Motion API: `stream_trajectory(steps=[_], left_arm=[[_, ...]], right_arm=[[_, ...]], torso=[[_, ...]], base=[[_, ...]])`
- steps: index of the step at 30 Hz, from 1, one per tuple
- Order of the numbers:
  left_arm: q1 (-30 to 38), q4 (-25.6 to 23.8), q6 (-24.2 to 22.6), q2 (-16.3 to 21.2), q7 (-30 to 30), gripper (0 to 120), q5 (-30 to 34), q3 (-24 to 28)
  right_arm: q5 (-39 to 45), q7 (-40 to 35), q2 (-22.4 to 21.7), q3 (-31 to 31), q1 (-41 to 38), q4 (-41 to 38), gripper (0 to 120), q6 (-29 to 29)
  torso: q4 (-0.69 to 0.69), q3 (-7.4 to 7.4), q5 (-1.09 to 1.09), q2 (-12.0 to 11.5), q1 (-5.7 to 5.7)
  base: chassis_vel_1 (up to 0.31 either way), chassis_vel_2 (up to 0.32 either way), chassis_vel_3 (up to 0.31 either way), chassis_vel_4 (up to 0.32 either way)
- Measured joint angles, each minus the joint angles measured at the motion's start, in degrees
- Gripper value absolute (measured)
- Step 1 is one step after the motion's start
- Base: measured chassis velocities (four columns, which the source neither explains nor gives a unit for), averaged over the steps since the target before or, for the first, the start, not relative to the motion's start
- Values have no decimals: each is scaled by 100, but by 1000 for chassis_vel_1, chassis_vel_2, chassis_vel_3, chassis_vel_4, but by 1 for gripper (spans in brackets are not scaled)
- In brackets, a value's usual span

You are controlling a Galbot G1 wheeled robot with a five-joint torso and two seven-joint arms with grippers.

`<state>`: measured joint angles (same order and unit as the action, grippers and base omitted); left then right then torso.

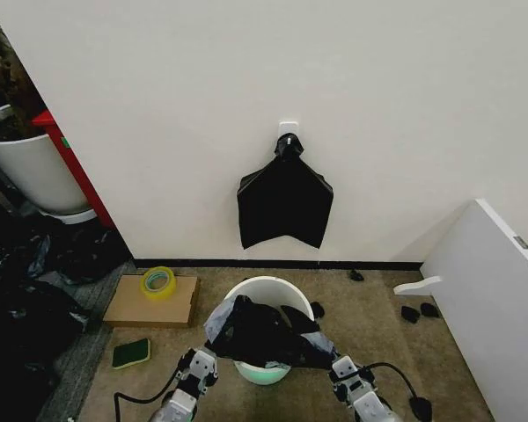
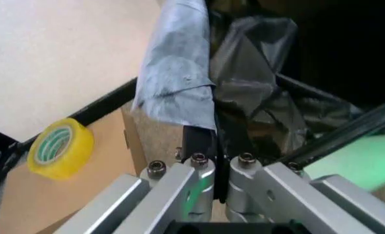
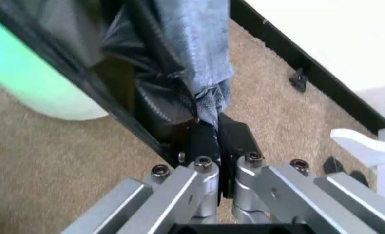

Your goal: Place the garbage bag over the trash bin.

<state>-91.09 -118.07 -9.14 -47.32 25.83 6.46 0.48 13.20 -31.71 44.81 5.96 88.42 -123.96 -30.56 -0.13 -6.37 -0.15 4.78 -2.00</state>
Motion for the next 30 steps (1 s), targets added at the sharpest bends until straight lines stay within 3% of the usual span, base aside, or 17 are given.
stream_trajectory(steps=[7, 13, 22, 30], left_arm=[[-105, -30, -34, 95, 7, 0, -137, 5], [-358, -401, -102, 270, 79, 0, -162, -208], [-371, -177, -279, 202, 217, 0, -164, -321], [-582, -217, -209, 193, 265, 0, -249, -315]], right_arm=[[-289, 90, -69, 69, 142, -75, 0, 23], [-349, 133, -170, 105, 342, -406, 0, -1], [-872, 260, 63, 204, -94, 500, 0, 371], [-1376, 328, 106, 273, -38, 617, 0, 796]], torso=[[0, 0, 0, 0, 0], [0, 0, 0, 0, 0], [0, 0, 0, 0, 0], [0, 0, 0, 0, 0]], base=[[0, 0, 0, 0], [0, 0, 0, 0], [0, 0, 0, 0], [0, 0, 0, 0]])
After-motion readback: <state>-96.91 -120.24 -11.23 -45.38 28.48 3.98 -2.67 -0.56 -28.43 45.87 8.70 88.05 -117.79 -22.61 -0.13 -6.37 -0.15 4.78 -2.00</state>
